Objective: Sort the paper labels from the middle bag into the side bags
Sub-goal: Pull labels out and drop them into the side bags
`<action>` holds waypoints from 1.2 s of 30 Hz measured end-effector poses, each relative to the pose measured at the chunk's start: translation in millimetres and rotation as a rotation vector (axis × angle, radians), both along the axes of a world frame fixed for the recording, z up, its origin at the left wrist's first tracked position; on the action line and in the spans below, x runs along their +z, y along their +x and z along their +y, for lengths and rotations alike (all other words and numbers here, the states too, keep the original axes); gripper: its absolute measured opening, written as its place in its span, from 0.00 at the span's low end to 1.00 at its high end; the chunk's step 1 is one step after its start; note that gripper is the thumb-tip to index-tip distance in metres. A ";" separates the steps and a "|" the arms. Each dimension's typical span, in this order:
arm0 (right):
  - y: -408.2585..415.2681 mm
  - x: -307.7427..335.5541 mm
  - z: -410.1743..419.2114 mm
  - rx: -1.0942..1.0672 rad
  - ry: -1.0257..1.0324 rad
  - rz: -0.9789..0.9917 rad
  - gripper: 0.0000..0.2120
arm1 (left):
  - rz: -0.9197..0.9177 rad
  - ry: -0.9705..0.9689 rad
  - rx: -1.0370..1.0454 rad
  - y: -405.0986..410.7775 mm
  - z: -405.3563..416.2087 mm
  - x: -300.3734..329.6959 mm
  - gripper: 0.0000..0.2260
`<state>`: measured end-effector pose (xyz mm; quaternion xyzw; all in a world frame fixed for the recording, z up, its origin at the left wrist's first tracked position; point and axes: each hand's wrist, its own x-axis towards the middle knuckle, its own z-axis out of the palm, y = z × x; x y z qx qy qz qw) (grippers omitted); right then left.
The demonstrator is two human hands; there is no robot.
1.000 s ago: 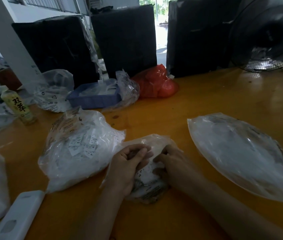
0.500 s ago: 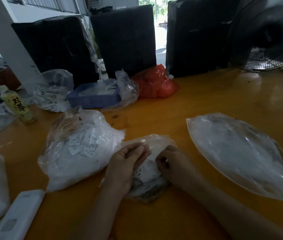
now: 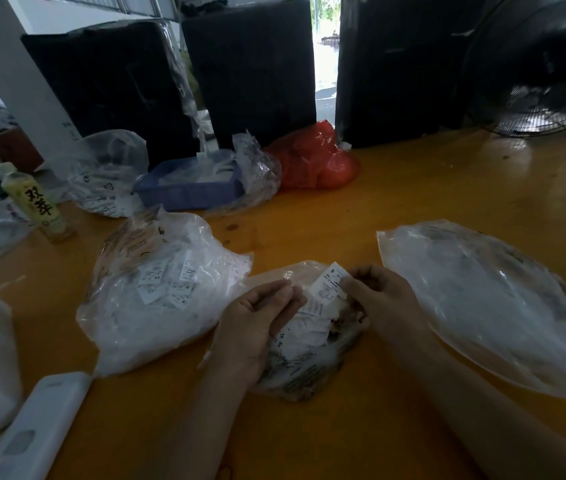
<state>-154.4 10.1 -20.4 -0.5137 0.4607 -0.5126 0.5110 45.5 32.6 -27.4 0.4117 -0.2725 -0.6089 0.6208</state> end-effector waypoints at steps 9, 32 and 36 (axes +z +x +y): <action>2.6 1.7 3.9 -0.023 -0.168 0.109 0.03 | -0.023 0.000 -0.058 0.5 0.7 0.4 0.13; 4.4 0.1 6.7 0.056 -0.419 0.684 0.15 | -0.536 -0.109 -0.028 -4.4 11.7 5.7 0.10; 6.7 -1.7 7.6 0.077 -0.434 0.659 0.15 | -0.633 -0.113 -0.054 -5.5 13.1 3.8 0.08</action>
